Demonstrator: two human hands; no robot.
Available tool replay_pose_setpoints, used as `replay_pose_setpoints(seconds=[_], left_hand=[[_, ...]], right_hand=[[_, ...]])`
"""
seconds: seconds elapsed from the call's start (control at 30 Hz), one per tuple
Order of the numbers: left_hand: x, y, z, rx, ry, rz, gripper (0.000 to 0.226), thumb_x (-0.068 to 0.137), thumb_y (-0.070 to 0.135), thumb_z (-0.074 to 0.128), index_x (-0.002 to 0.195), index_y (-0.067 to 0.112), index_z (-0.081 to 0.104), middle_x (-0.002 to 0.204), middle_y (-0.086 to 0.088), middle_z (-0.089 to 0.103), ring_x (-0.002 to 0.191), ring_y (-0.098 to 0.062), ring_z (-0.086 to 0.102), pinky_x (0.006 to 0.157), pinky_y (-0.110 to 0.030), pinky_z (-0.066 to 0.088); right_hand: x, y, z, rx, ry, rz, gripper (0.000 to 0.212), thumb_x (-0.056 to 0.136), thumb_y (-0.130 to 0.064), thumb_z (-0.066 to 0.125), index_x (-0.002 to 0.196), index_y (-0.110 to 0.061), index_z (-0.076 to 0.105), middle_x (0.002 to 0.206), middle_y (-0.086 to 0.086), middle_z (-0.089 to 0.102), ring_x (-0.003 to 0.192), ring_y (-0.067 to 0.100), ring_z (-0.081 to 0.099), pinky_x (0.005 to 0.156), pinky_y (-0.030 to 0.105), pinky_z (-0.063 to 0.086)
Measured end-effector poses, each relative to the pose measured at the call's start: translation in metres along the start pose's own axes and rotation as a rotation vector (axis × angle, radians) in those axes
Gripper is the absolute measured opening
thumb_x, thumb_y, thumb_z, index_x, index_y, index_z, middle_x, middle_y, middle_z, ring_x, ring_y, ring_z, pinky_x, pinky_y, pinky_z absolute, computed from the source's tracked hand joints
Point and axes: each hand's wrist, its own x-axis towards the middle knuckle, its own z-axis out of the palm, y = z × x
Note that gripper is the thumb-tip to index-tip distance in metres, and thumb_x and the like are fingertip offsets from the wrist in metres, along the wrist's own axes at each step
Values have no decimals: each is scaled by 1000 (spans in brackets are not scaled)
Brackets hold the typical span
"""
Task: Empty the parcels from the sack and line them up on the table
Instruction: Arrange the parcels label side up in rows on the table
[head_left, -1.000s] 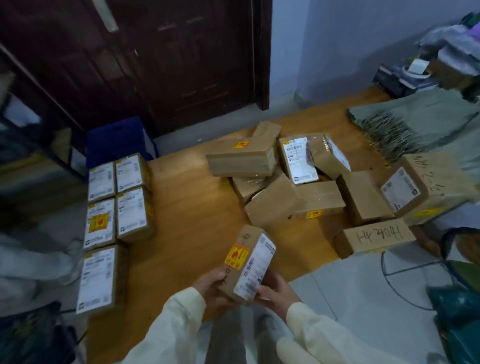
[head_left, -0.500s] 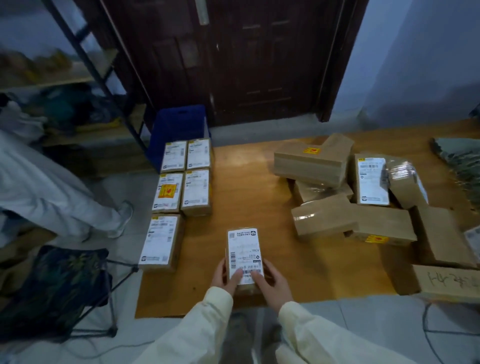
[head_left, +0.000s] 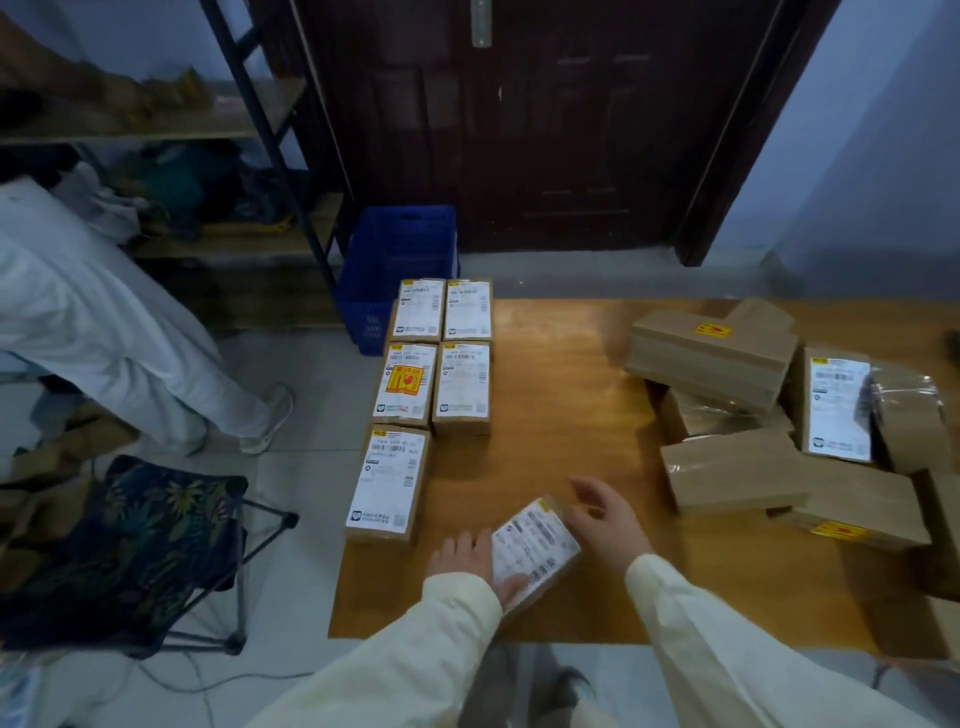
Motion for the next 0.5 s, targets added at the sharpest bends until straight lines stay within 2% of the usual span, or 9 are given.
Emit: replay_pose_setpoints(seconds=[0.07, 0.1, 0.2, 0.27, 0.3, 0.33, 0.4, 0.43, 0.5], left_hand=[[-1, -3, 8, -50, 39, -123, 75, 89, 63, 31, 145, 16, 14, 143, -8, 32, 128, -23, 36, 104, -33, 32], [-1, -5, 9, -69, 28, -169, 74, 91, 60, 27, 146, 15, 9, 146, -9, 29, 130, -24, 34, 105, -33, 32], [-4, -12, 6, -102, 41, -120, 75, 94, 54, 30, 148, 15, -3, 155, -11, 11, 142, -26, 20, 114, -34, 23], [-7, -19, 15, -44, 233, 86, 81, 87, 51, 51, 144, 5, 15, 151, -20, 24, 137, -26, 35, 109, -31, 34], [-5, -22, 26, -53, 291, 166, 79, 83, 52, 53, 138, 3, 25, 145, -23, 34, 130, -26, 46, 103, -29, 41], [-7, -22, 31, -38, 330, 227, 72, 88, 52, 41, 140, 4, 24, 146, -23, 31, 131, -26, 44, 105, -30, 39], [-7, -27, 34, -19, 294, 288, 61, 98, 39, 8, 147, 4, -1, 155, -18, 11, 143, -30, 17, 118, -31, 5], [-2, -30, 31, 13, 287, 278, 59, 99, 36, 6, 147, 4, -8, 155, -17, 9, 143, -32, 12, 116, -30, -8], [-3, -29, 12, 65, 193, 219, 59, 99, 33, 18, 146, 0, 4, 150, -27, 23, 139, -34, 27, 113, -32, -19]], right_hand=[[-20, 11, 12, 84, 254, 121, 39, 89, -11, 58, 127, -13, 50, 125, 6, 55, 114, 22, 53, 96, 34, 42], [-32, 17, 20, 110, 281, 183, 39, 90, -12, 58, 127, -11, 49, 125, 8, 55, 110, 22, 53, 95, 35, 42], [-58, 23, 57, 146, 25, 242, 47, 89, -15, 61, 132, -13, 45, 129, 5, 53, 111, 20, 51, 98, 32, 41], [-64, 23, 82, 86, -107, 162, 53, 89, -17, 62, 137, -18, 39, 136, 1, 48, 124, 19, 48, 108, 33, 38], [-65, 21, 92, 54, -114, 127, 55, 89, -16, 60, 139, -19, 37, 140, 1, 47, 127, 18, 45, 110, 35, 36], [-65, 20, 99, 25, -107, 111, 55, 90, -16, 58, 141, -21, 35, 143, 1, 45, 130, 16, 43, 112, 35, 34], [-64, 15, 106, -33, -97, 107, 56, 92, -18, 54, 143, -24, 31, 145, -4, 43, 132, 13, 41, 112, 32, 33], [-62, 12, 107, -52, -98, 97, 55, 93, -20, 53, 144, -25, 30, 144, -7, 42, 132, 12, 41, 111, 30, 33], [-56, 4, 109, -61, -93, 52, 53, 94, -18, 50, 144, -27, 31, 140, -10, 45, 128, 8, 43, 107, 25, 34]])
